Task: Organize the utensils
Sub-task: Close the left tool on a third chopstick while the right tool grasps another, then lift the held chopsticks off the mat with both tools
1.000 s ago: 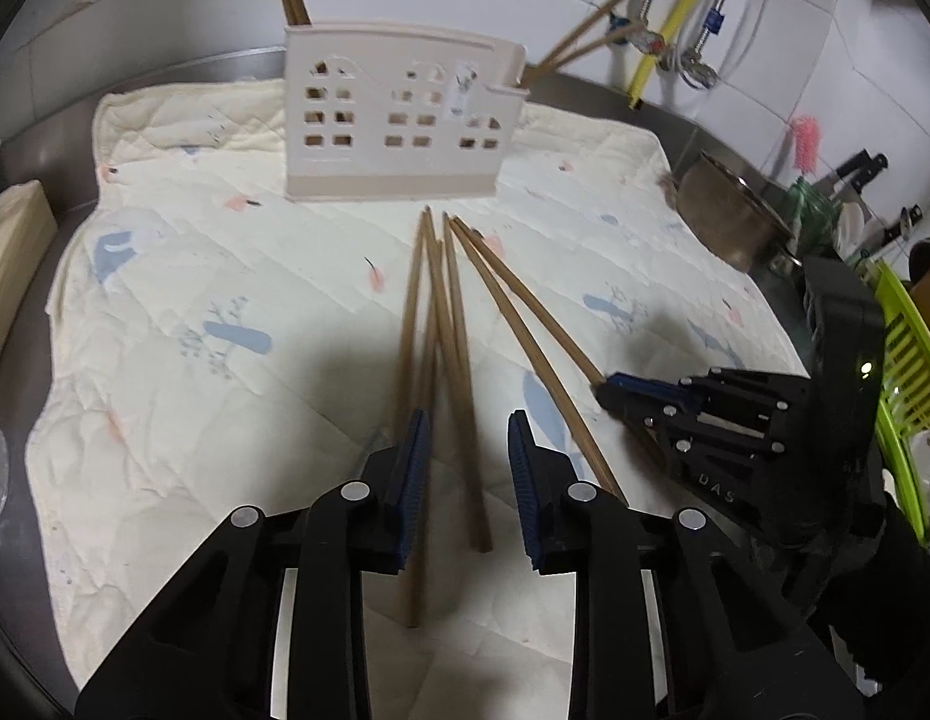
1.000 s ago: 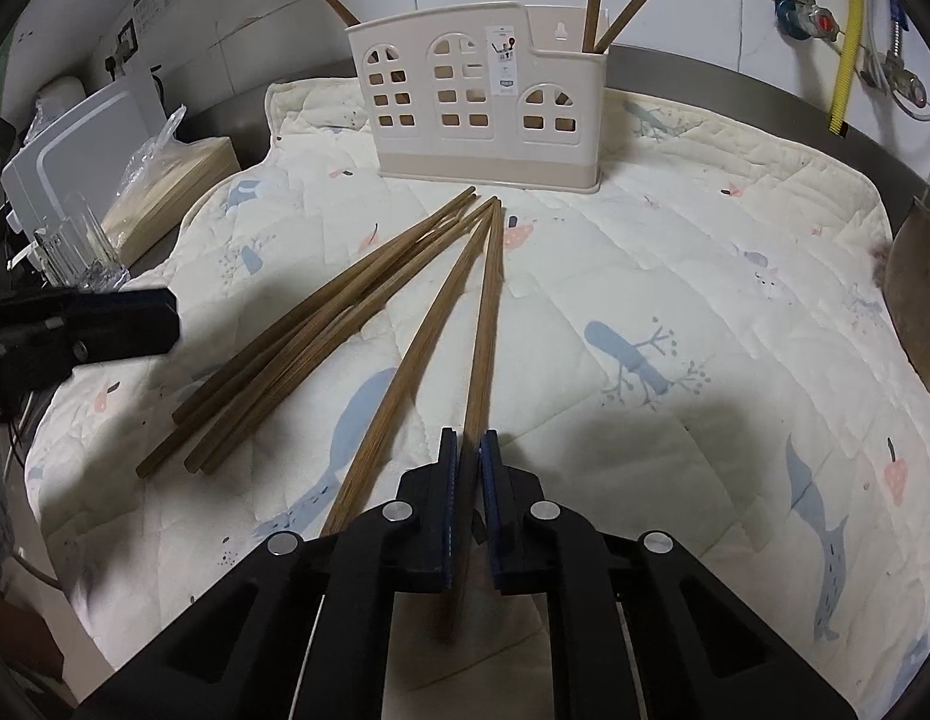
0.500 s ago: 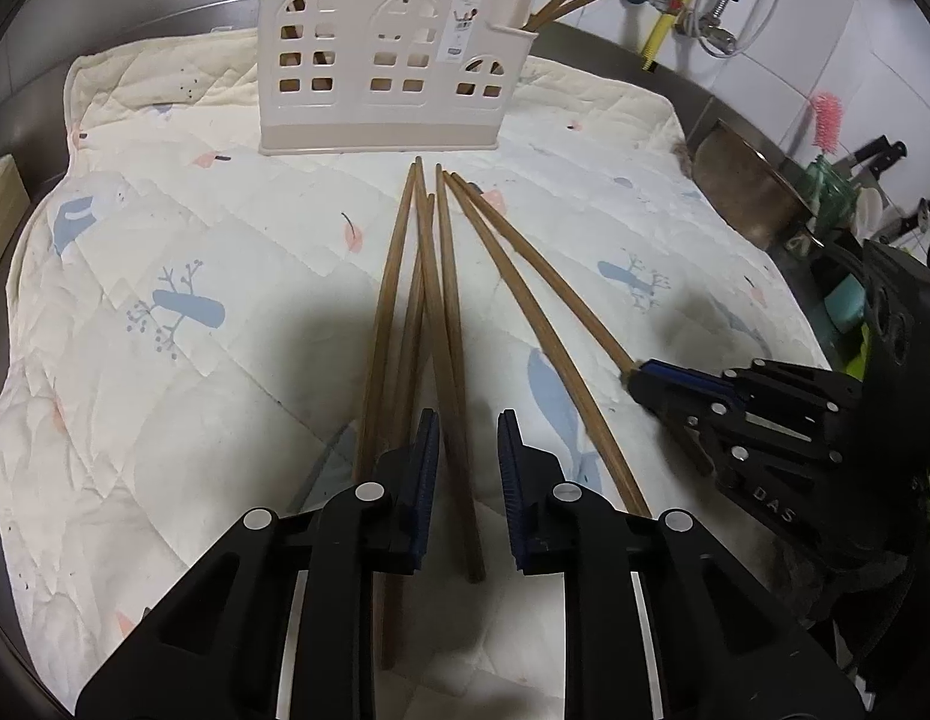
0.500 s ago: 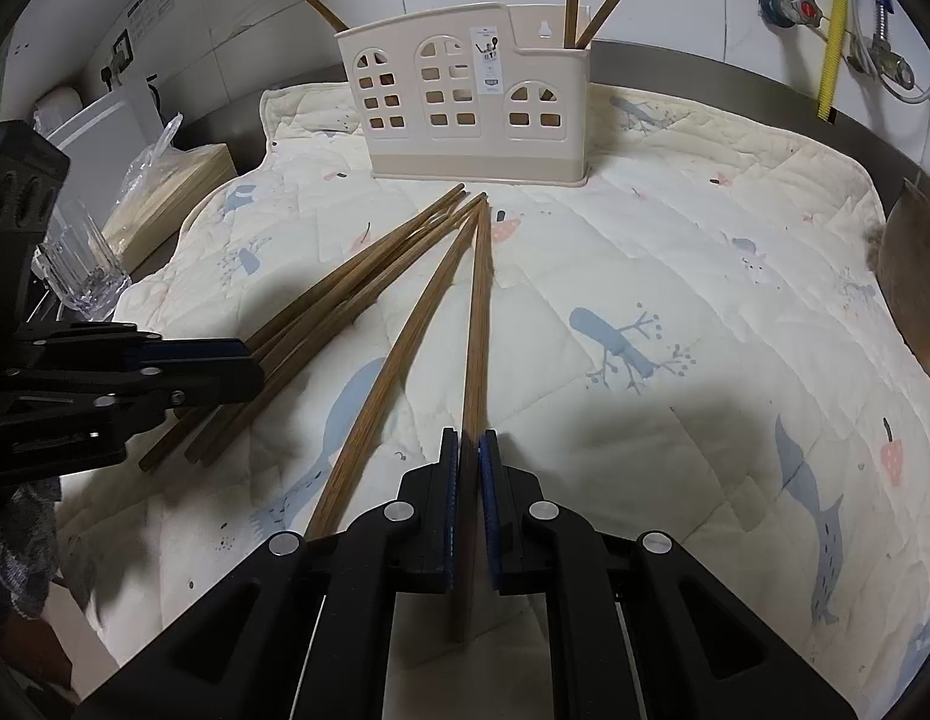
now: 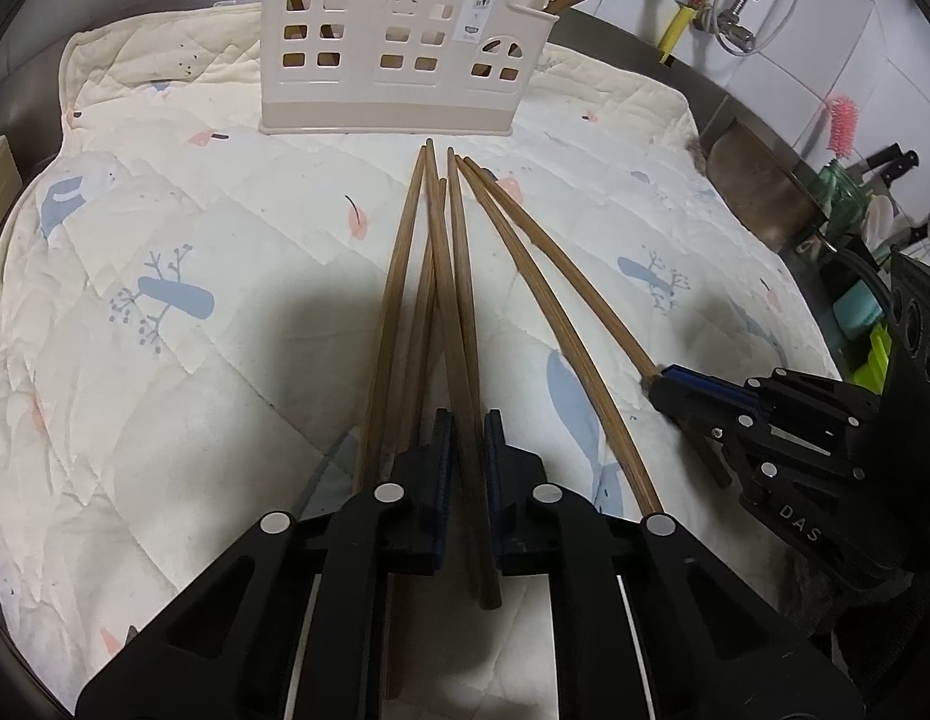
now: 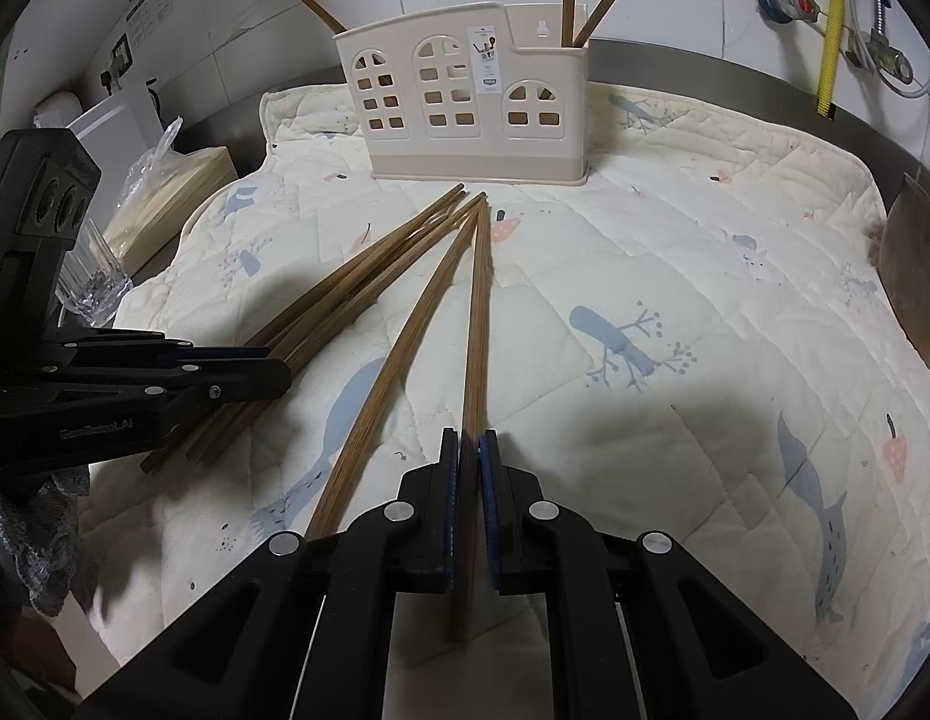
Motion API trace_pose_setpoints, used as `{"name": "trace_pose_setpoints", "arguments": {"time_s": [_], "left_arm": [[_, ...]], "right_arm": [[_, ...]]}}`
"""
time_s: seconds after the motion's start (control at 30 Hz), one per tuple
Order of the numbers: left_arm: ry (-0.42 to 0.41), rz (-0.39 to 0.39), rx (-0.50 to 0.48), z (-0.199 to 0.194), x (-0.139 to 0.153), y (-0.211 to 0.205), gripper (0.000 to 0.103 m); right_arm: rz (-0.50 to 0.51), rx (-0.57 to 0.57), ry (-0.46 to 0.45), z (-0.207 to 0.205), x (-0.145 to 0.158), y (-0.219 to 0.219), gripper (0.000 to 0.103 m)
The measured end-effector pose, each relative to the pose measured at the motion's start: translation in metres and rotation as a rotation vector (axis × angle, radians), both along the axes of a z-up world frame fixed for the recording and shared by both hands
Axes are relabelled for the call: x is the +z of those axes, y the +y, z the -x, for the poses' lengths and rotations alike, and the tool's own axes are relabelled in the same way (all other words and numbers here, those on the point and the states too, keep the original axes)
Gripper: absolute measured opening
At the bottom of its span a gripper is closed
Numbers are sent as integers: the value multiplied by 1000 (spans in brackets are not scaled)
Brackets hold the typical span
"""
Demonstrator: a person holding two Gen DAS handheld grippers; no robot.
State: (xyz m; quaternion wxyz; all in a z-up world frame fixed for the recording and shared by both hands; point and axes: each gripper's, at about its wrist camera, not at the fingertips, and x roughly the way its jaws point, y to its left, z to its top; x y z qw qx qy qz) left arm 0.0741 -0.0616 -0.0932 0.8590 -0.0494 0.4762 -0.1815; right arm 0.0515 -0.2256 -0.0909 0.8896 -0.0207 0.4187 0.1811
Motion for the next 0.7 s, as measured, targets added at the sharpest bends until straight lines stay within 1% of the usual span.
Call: {"name": "trace_pose_setpoints", "arguments": {"time_s": [0.17, 0.4, 0.57, 0.7], "left_arm": [[-8, 6, 5, 1, 3, 1, 7], [-44, 8, 7, 6, 16, 5, 6], [-78, 10, 13, 10, 30, 9, 6], [-120, 11, 23, 11, 47, 14, 6]], "right_arm": [[-3, -2, -1, 0, 0, 0, 7], [-7, -8, -15, 2, 3, -2, 7], [-11, -15, -46, 5, 13, -6, 7], [-18, -24, -98, 7, 31, -11, 7]]}}
